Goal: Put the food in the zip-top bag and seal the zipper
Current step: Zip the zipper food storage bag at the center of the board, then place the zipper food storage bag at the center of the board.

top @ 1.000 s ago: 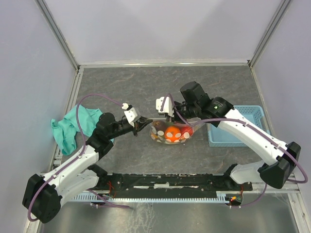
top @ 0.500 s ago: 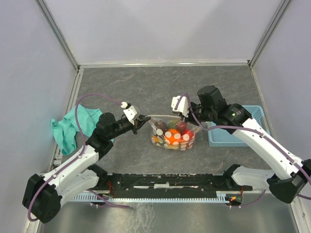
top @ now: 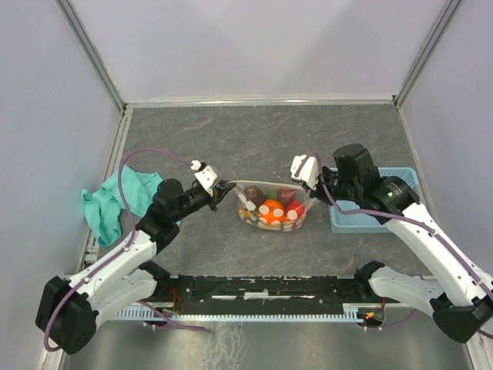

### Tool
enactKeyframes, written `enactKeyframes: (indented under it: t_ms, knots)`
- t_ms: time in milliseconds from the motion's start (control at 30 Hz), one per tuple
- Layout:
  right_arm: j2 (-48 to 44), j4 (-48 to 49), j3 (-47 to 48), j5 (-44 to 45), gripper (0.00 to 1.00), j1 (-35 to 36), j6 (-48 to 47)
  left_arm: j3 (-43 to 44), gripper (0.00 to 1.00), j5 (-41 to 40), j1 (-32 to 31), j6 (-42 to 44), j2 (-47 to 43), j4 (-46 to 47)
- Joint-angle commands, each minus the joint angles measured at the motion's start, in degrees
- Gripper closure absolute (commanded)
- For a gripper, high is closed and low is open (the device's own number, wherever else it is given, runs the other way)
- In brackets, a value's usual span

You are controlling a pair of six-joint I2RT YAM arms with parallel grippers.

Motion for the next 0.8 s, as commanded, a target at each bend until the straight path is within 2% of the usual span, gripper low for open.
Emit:
enactKeyframes:
  t_ms: [0,467,633,767]
  knots:
    - [-3.39,-2.5,-1.0,4.9,0.98,-2.05,0.15,1.81,0.97,-4.65,0.52,3.38,-0.73,1.02]
    - [-6.96,-3.17,-4.39,9.48,0.98,-4.88,1.08,2.03,0.97,-7.41,0.5,2.86,-0.18,0.77]
    - [-2.59,2.92,-2.57,7.45,0.98,-4.95,1.79,4.6,0.97,-8.42,0.6,3.28,2.38,0.81]
    - [4.62,9.52,1.33,8.72,0.98,-5.15,0.43,9.62,0.97,-9.64,0.61,4.97,7.15,2.32]
